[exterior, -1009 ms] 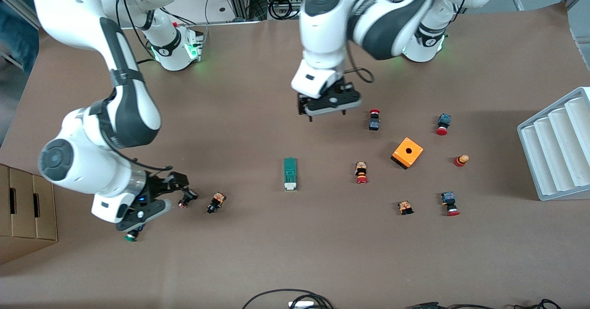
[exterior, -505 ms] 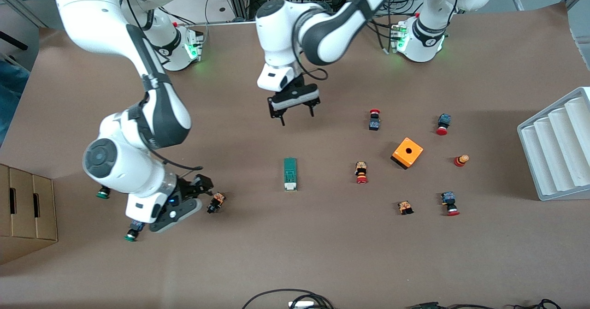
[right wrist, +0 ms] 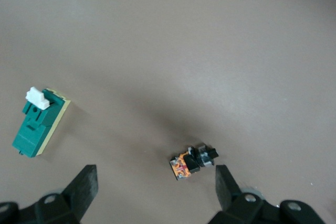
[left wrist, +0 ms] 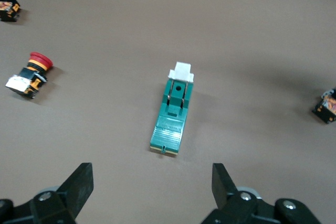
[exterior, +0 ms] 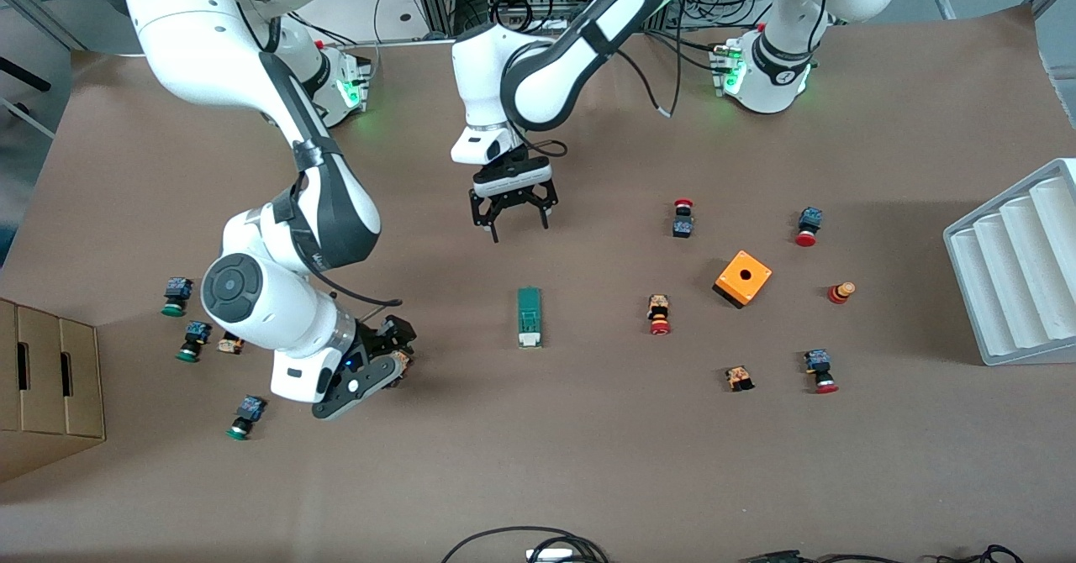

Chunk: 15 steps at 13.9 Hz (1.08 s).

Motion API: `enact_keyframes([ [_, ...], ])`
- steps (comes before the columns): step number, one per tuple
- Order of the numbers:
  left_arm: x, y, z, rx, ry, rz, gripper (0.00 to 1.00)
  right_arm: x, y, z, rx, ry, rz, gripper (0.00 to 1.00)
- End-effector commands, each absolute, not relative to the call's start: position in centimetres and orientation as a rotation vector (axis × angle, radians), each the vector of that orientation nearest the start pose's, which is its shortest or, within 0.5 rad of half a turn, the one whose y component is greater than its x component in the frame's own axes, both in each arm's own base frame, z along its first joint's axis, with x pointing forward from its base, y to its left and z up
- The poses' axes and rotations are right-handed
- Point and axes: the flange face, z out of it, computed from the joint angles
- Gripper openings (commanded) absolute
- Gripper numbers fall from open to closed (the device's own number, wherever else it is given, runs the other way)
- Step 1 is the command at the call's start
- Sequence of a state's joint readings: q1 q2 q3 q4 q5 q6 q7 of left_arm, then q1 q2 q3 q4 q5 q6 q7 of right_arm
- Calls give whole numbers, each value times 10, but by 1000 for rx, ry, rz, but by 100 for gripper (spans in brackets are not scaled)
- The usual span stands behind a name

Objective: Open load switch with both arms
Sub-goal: 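Lower the left gripper over the green switch while the right gripper approaches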

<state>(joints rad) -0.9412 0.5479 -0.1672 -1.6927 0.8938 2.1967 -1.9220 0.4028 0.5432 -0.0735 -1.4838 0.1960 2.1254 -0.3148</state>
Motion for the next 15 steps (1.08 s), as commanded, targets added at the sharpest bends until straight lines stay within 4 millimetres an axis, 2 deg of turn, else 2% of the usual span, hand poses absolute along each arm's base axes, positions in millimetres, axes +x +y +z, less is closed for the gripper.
enact_keyframes([
  [1,317,-603,262,-2897,-368,-1036,100,671,277,363,-2852,-907,-192,100],
  [5,315,-601,217,-2835,-257,-1227,100,661,308,358,-2831,-976,-223,100],
  [8,309,-579,184,-2778,-163,-1366,99,654,323,352,-2813,-1050,-219,100],
  [9,309,-573,175,-2776,-181,-1425,99,655,326,349,-2803,-1091,-238,100],
  [11,306,-573,154,-2800,-279,-1489,100,654,336,338,-2774,-1202,-281,100],
  [12,310,-575,151,-2799,-274,-1523,100,654,339,332,-2770,-1234,-284,100],
  [13,312,-574,146,-2793,-247,-1534,100,648,352,332,-2758,-1282,-291,100],
  [15,313,-570,123,-2770,-152,-1551,100,643,361,330,-2767,-1383,-298,100],
])
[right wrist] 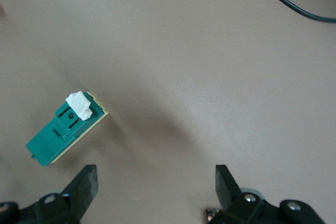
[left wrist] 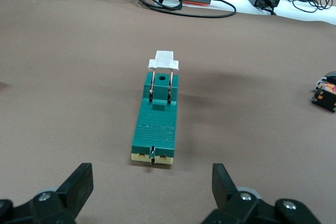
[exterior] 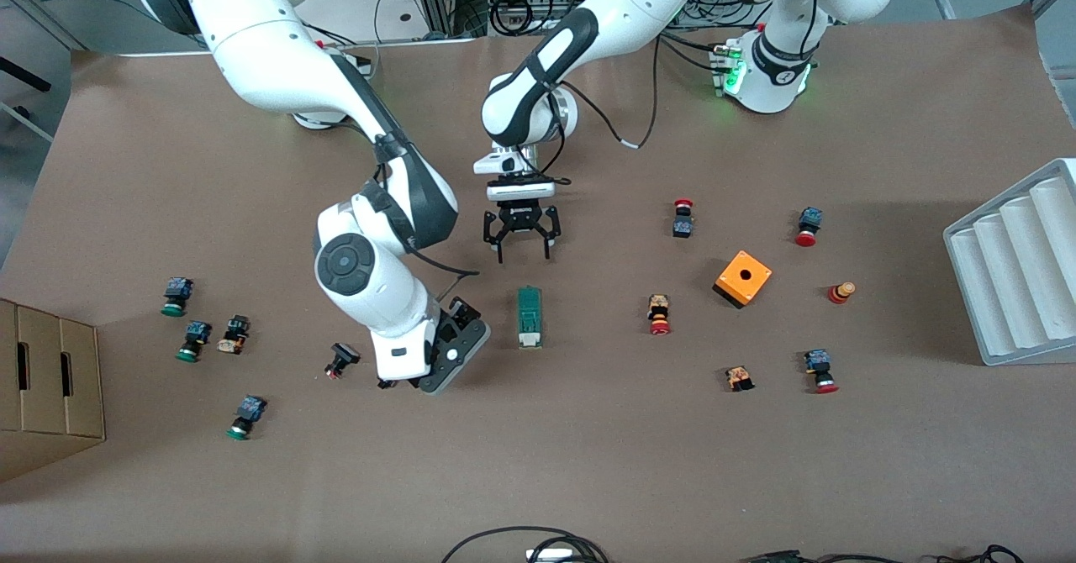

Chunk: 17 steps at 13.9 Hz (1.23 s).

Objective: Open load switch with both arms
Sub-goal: 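Lower the left gripper over the green switch while the right gripper approaches, then grasp the green switch base with the right gripper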

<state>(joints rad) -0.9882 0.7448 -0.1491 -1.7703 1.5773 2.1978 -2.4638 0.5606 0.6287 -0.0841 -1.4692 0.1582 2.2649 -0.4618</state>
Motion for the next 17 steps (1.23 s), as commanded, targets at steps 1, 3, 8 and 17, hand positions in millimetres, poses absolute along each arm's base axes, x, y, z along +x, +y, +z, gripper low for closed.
enact_keyframes([
  [1,318,-571,110,-2756,-96,-1577,100,639,370,330,-2761,-1437,-321,100],
  [3,331,-578,90,-2689,-59,-1632,100,634,386,328,-2745,-1499,-379,100],
  [8,338,-579,87,-2643,-73,-1650,100,631,396,309,-2671,-1644,-379,100],
  [17,355,-567,78,-2632,-138,-1767,99,606,435,290,-2599,-1759,-371,98],
])
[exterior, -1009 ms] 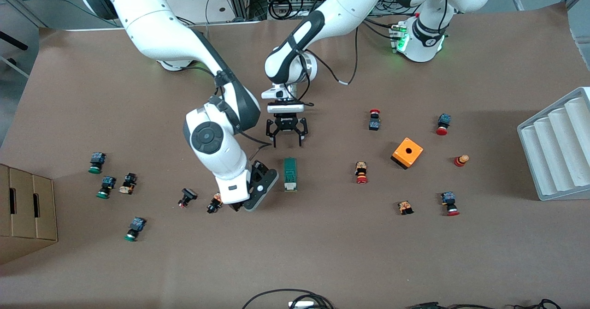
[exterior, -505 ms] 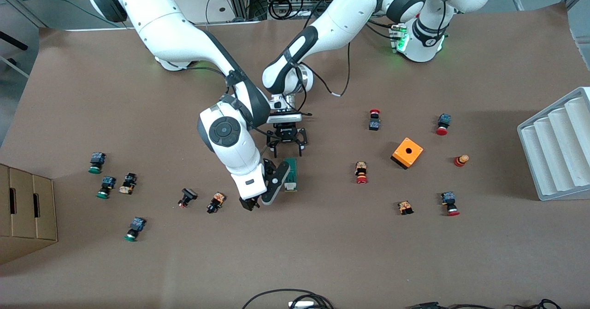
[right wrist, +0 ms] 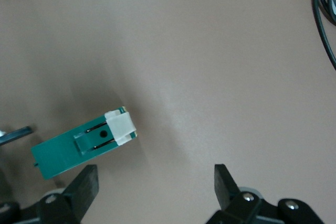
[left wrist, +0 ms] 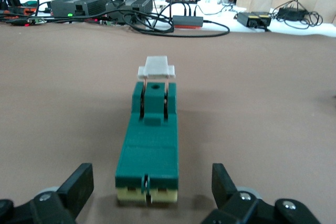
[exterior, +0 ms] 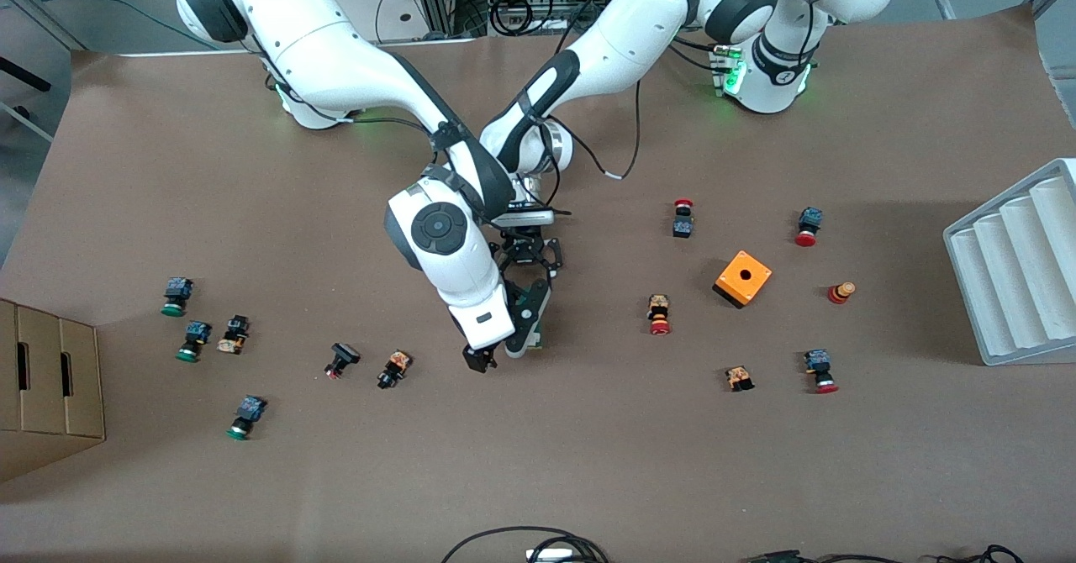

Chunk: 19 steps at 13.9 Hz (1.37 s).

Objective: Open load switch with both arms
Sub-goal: 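Grasp the green switch base with the right gripper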

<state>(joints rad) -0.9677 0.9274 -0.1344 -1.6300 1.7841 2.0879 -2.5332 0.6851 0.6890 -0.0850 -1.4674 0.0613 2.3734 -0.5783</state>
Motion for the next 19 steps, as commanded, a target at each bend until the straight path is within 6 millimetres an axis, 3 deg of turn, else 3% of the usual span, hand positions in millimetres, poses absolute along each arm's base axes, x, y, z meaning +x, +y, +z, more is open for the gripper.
enact_keyframes([
  [1,355,-566,77,-2630,-136,-1765,99,606,435,287,-2600,-1760,-364,98],
  [4,345,-563,50,-2573,-86,-1773,99,601,444,283,-2592,-1768,-356,97],
  [8,346,-570,52,-2543,-99,-1810,98,588,457,279,-2572,-1803,-306,97],
  [13,337,-569,38,-2545,-81,-1798,98,584,473,287,-2560,-1839,-176,97],
  [17,336,-570,38,-2543,-80,-1803,82,579,473,283,-2559,-1846,-110,98],
  [19,337,-570,39,-2544,-87,-1805,67,581,475,277,-2541,-1874,-108,98],
])
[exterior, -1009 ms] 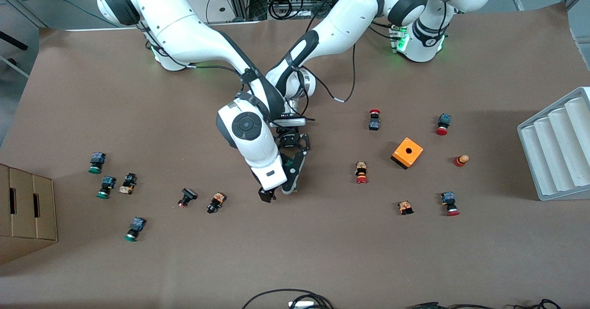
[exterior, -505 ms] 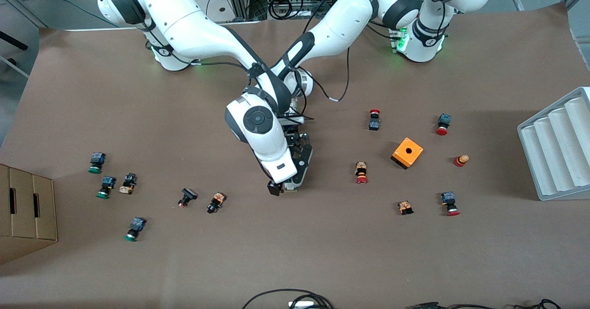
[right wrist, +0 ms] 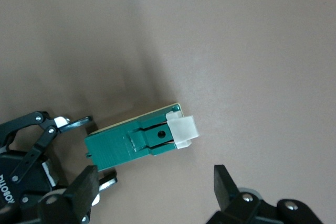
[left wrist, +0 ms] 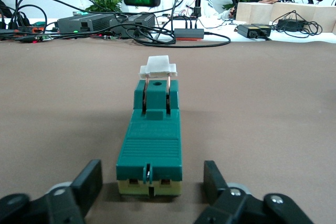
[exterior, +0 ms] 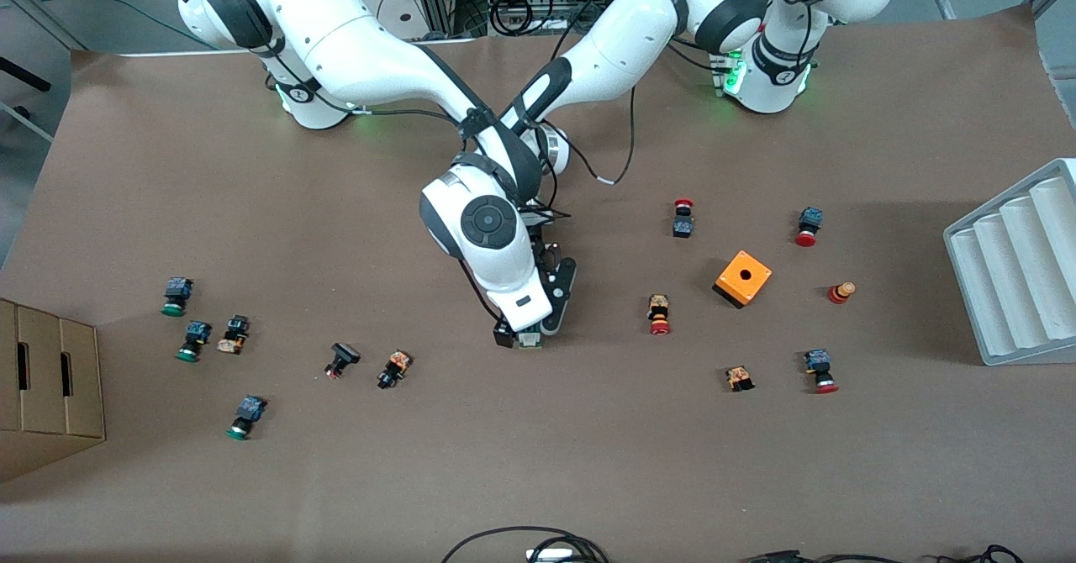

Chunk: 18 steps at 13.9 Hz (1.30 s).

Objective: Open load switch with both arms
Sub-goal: 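Grasp the green switch base with the right gripper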

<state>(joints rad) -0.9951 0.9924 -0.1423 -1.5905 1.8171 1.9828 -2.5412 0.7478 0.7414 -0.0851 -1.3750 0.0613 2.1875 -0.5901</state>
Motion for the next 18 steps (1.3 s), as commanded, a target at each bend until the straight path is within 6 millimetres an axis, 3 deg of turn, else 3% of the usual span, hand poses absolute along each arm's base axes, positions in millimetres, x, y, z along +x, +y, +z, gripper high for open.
enact_keyframes([
  [1,337,-570,40,-2544,-88,-1806,54,584,478,276,-2535,-1881,-120,98],
  [3,337,-571,41,-2545,-91,-1808,46,589,489,272,-2526,-1881,-163,98],
  [7,337,-571,41,-2546,-93,-1809,46,594,486,263,-2532,-1882,-162,98],
  [12,337,-570,42,-2545,-93,-1807,49,595,488,243,-2531,-1888,-169,97],
  [14,338,-571,42,-2545,-94,-1809,62,592,492,238,-2524,-1902,-172,97],
  [18,337,-570,42,-2545,-91,-1809,57,597,487,233,-2535,-1922,-197,95],
])
